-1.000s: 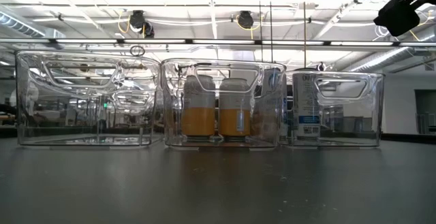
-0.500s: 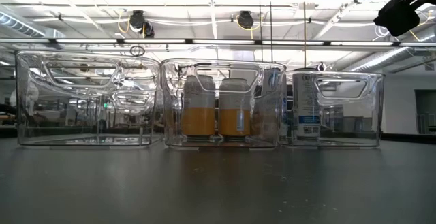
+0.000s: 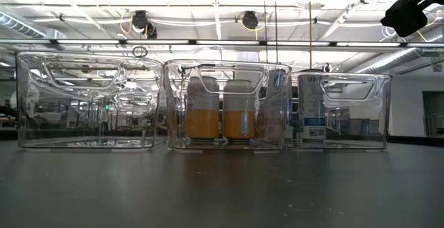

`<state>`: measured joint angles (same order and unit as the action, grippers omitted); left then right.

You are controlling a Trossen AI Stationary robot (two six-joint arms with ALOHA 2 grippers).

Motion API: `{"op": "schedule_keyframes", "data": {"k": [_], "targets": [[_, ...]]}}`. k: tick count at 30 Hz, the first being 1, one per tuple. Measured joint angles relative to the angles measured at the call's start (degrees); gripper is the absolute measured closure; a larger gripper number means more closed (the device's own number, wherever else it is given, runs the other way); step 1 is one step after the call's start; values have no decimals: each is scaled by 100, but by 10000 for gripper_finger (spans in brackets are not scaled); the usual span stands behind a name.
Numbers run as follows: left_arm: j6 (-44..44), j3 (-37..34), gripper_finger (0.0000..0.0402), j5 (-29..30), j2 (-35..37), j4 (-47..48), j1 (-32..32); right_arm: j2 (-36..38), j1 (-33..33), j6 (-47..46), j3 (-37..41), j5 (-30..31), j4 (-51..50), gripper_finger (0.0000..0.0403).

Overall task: Sort soda cans
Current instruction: Put the right red soda can into the left transparent bin

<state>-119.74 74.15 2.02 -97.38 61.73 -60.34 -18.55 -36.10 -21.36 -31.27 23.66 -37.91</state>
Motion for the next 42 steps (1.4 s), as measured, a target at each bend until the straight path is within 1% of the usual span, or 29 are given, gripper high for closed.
{"op": "schedule_keyframes", "data": {"k": [7, 13, 17, 27, 29, 33, 36, 40, 42], "targets": [[-139, 0, 83, 14, 108, 37, 75, 0, 0, 22, 0, 2, -2, 14], [-137, 0, 83, 270, 504, 145, 191, 0, -1, 22, 0, 0, -2, 14], [-99, 7, 82, 389, 865, 393, 305, 0, -1, 22, 0, 1, -3, 14], [327, 9, 82, 1325, 2054, 1031, 641, 0, 0, 22, 0, 2, -3, 14], [456, 11, 82, 1473, 2285, 1133, 753, 0, -2, 22, 0, 8, -4, 14], [780, 11, 82, 1533, 2695, 1416, 1048, 0, 0, 20, 0, 26, -4, 14], [1043, 11, 82, 1702, 2951, 1619, 1315, 0, 0, 20, 0, 26, -4, 14], [1459, 13, 82, 1954, 3263, 1731, 1841, 0, -1, 20, 0, 28, -4, 14], [1744, 13, 82, 1963, 3365, 1838, 2189, 0, -1, 20, 0, 31, -7, 14]]}}
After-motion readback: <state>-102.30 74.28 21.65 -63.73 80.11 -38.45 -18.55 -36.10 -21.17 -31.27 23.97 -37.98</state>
